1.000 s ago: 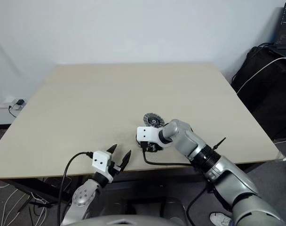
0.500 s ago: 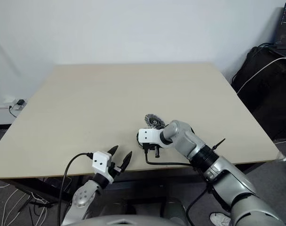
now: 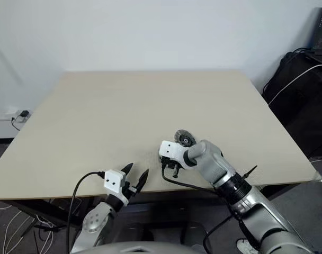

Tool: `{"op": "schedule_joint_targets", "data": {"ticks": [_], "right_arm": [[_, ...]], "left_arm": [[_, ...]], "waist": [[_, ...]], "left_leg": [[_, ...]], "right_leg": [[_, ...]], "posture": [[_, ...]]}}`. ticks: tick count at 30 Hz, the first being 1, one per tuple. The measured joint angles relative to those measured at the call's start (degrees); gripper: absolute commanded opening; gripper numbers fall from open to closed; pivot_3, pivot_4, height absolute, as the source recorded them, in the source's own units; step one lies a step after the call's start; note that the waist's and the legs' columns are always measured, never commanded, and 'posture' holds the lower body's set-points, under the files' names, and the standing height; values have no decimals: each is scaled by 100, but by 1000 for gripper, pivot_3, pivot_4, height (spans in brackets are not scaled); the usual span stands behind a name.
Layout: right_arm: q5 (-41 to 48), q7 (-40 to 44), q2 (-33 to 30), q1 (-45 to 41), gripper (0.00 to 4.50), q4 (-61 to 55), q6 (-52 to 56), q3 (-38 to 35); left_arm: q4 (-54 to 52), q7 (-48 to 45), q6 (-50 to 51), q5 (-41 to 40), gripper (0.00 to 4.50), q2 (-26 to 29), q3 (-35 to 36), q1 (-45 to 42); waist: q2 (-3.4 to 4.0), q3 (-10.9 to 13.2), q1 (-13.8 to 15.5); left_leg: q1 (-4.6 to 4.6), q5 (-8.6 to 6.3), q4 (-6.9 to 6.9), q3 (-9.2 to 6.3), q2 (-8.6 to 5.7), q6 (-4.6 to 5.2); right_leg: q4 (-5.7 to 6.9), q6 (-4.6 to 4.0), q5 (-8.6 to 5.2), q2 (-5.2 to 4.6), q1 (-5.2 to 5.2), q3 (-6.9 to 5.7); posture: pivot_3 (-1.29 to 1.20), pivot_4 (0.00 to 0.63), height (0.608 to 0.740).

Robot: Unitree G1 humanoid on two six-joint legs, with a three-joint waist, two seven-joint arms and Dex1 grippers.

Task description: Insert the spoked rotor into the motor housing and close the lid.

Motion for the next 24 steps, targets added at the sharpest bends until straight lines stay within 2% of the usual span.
{"op": "schedule_joint_targets", "data": {"ticks": [4, 10, 17, 24], "right_arm": [[253, -304, 151, 152, 44, -758, 1244, -159], [646, -895, 527, 183, 44, -1221, 2266, -269], [965, -1619, 1000, -1, 44, -832, 2558, -320], [1142, -2181, 1510, -228, 44, 196, 2122, -389]], "left_arm": [[14, -28, 52, -19, 3663, -6, -5, -15], [43, -47, 106, -42, 3663, -4, -26, -71], [52, -48, 113, -46, 3663, -9, -48, -96], [56, -32, 114, -49, 3663, -16, -42, -49]], "waist": [[1, 0, -5], [0, 0, -35], [0, 0, -45], [-2, -3, -51]], "left_leg": [[-6, 3, 0, 1, 0, 3], [-4, 1, 6, 2, 0, 1], [-4, 3, 7, 5, -1, 2], [4, 2, 19, 8, -2, 1]], "right_leg": [[3, -1, -1, 11, -11, -2], [7, 2, 1, 11, -8, -2], [11, 2, 1, 18, -8, 0], [21, 6, 3, 18, 1, 4]], "posture": [[0, 0, 740], [0, 0, 740], [0, 0, 740], [0, 0, 740]]}}
